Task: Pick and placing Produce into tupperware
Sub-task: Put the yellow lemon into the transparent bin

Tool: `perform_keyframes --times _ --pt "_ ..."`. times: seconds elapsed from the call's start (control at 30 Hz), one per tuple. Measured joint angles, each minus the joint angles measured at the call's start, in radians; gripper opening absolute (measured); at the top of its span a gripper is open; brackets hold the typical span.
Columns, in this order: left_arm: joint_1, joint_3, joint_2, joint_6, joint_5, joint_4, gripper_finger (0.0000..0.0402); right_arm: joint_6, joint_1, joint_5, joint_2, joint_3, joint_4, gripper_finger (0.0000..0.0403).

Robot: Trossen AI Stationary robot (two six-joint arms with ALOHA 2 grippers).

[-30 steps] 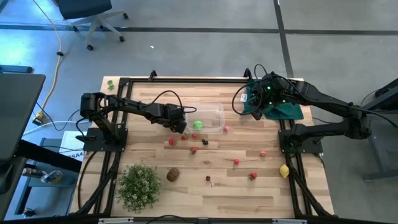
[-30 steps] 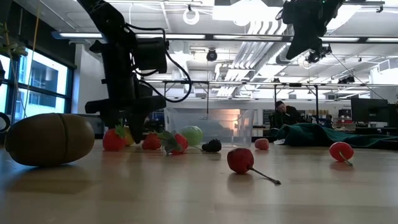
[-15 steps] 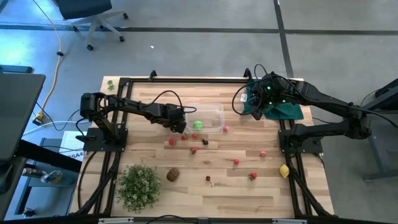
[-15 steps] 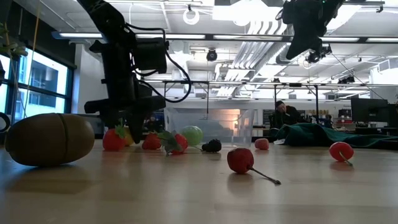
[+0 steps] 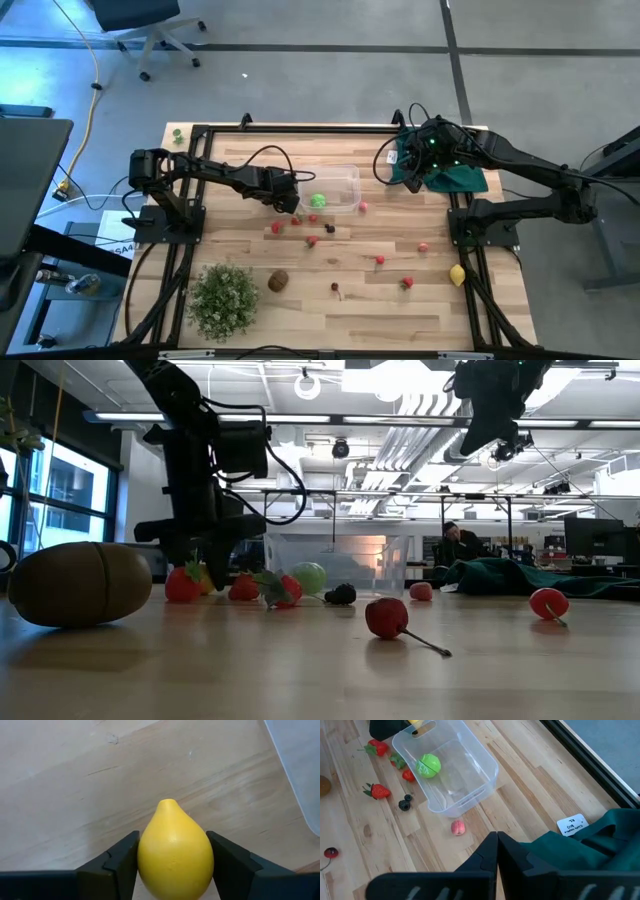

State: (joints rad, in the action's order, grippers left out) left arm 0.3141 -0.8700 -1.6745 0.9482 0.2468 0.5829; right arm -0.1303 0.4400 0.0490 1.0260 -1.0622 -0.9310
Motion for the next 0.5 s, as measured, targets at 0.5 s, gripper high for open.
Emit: perform_keyframes --times 0.5 --pt "0.0 0.0 0.057 0.002 0.028 0.024 0.0193 0.0 0.0 0.0 0.0 0.0 0.0 0.0"
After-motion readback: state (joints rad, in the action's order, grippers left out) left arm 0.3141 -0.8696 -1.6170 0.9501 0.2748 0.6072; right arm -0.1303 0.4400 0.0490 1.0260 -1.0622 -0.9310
